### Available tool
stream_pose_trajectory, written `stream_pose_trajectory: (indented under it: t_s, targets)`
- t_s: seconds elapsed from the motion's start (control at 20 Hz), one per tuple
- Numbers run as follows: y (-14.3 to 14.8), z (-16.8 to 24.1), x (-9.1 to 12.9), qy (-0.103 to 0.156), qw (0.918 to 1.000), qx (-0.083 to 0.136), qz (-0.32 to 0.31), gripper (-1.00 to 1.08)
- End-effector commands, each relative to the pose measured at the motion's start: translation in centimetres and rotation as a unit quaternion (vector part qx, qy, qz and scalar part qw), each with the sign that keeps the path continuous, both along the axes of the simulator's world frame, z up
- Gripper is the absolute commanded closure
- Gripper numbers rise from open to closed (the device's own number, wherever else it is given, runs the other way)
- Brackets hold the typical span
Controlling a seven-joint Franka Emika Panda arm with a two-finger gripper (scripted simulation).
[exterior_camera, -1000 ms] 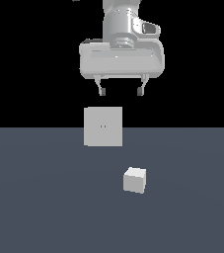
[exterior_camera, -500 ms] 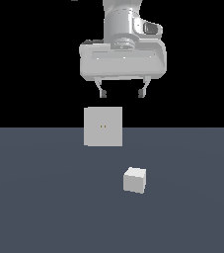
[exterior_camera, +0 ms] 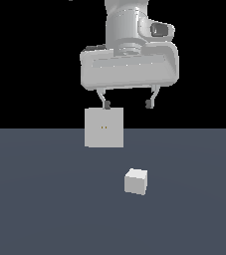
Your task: Plug the charger into the wall socket.
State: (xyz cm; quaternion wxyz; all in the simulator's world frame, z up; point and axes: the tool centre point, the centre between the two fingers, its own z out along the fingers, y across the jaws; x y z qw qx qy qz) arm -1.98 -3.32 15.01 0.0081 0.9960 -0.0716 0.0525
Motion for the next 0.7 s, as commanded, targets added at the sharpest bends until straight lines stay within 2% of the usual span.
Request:
stream_pose_trajectory:
  t_s: [0.0,0.65]
  targets:
    - [-0.2,-1.1,-1.1,-0.007,0.9998,-0.001,-0.016,-0.92]
    - [-0.7,-6.8,-5.6,-0.044,0.9948,-0.007,-0.092,-0.92]
